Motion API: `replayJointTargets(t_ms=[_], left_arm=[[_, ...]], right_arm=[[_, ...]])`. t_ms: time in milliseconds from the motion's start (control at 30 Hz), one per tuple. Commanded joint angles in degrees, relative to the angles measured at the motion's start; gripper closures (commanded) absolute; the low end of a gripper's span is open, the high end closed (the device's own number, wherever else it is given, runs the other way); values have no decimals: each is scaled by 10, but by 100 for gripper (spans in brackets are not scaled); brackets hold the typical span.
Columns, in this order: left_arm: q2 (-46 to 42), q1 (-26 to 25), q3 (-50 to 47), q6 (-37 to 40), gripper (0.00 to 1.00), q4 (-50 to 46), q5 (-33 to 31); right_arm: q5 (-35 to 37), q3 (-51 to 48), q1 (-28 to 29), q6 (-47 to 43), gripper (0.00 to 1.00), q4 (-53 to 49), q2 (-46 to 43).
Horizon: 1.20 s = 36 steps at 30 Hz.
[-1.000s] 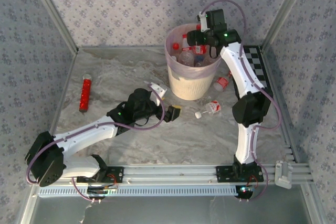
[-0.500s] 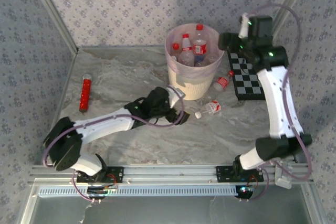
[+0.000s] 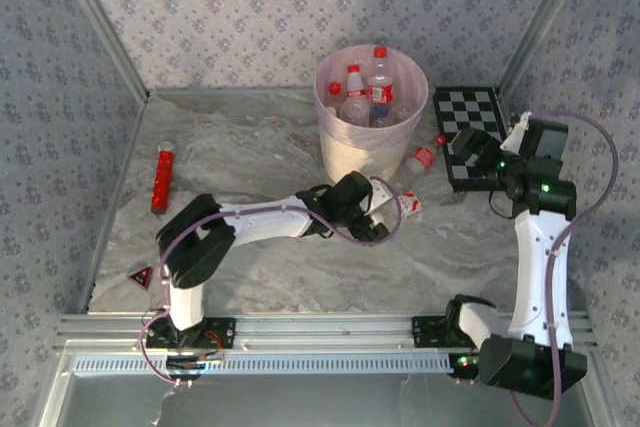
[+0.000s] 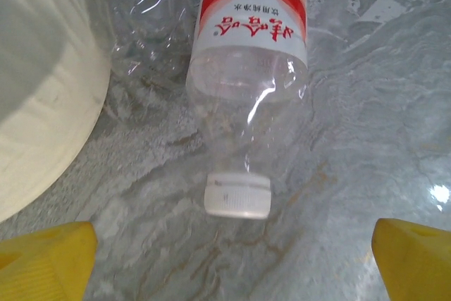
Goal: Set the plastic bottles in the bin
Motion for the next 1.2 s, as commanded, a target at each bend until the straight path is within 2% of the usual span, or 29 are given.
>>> replayJointTargets(t_ms=[0, 133, 233, 533, 633, 833, 1000, 1067, 1167], left_arm=[[38, -4, 35, 16, 0, 31, -15], [81, -7, 58, 19, 1, 46, -19], [101, -7, 74, 22, 6, 38, -14], [94, -8, 83, 19, 47, 5, -3], [69, -8, 68, 21, 58, 5, 2], [6, -8, 16, 13, 71, 31, 12], [-42, -8, -34, -1, 73, 68, 11], [-64, -8, -58, -9, 73, 95, 12], [-95, -8, -95, -29, 73, 142, 20]], right_arm=[[-52, -41, -18, 15, 9, -15, -40], [-79, -72, -52, 12, 9, -32, -68], [-103, -85, -69, 7, 9, -37, -77], [-99, -108, -80, 5, 10, -25, -73], [-99, -121, -80, 16, 10, -15, -72], [-103, -142, -81, 32, 11, -4, -82], [-125, -179, -82, 59, 13, 19, -84], [-171, -214, -81, 92, 14, 63, -89], [-242, -281, -66, 185, 13, 189, -102]])
